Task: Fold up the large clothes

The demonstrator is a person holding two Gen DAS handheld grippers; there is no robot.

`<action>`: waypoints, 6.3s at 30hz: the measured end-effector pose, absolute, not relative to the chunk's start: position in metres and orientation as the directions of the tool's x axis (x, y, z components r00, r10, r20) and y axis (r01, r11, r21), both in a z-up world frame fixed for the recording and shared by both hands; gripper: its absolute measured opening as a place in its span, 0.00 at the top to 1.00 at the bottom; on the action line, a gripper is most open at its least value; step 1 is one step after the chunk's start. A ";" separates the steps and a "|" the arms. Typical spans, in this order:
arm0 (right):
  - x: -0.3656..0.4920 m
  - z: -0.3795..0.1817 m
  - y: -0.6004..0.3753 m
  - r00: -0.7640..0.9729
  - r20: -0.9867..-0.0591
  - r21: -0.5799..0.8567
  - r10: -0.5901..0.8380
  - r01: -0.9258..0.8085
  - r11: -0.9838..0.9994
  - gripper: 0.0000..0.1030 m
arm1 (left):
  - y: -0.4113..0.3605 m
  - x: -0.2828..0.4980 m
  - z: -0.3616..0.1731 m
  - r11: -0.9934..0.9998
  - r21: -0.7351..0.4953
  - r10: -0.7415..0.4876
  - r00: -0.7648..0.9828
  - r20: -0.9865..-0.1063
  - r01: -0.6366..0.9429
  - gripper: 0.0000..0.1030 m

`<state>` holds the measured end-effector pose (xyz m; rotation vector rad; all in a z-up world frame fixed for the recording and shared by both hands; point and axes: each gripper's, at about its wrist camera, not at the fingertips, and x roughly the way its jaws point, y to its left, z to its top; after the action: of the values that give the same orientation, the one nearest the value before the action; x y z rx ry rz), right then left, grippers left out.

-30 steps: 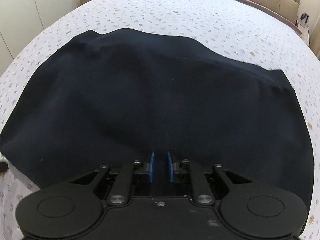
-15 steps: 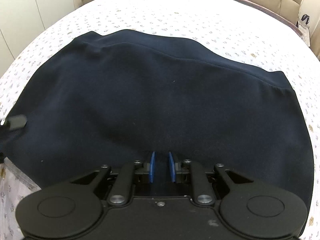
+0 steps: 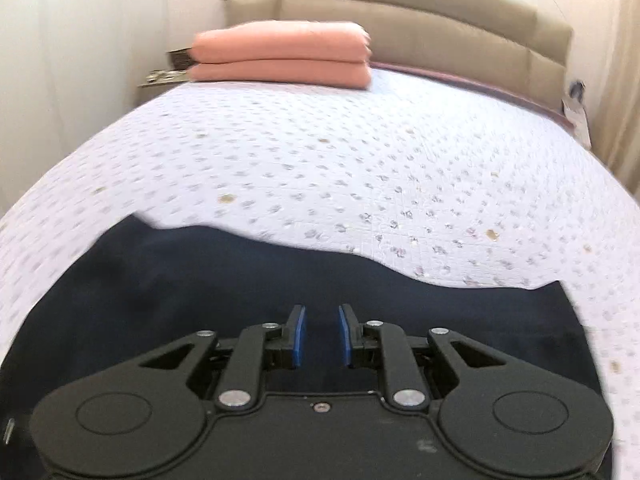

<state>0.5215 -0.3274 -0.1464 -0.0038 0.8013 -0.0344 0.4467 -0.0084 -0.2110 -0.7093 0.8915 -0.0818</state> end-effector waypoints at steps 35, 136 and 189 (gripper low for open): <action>0.398 -0.135 -0.473 0.592 -0.720 0.528 0.362 0.129 0.839 0.89 | -0.167 0.436 -0.096 0.565 -0.765 -0.720 0.638 -0.274 0.309 0.91; 0.488 -0.110 -0.570 0.666 -0.744 -0.093 0.049 -0.176 0.980 0.92 | -0.307 0.415 -0.170 0.676 -0.619 -0.737 0.348 -0.580 0.400 0.97; 0.315 -0.107 -0.581 0.490 -0.863 0.082 0.122 -0.102 0.991 0.95 | -0.290 0.423 -0.154 0.672 -0.627 -0.739 0.315 -0.595 0.393 0.96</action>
<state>0.3148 -0.5811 -0.1069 0.0211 1.0498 0.1356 0.4229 -0.2902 -0.1539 -0.4032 0.9961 -0.7730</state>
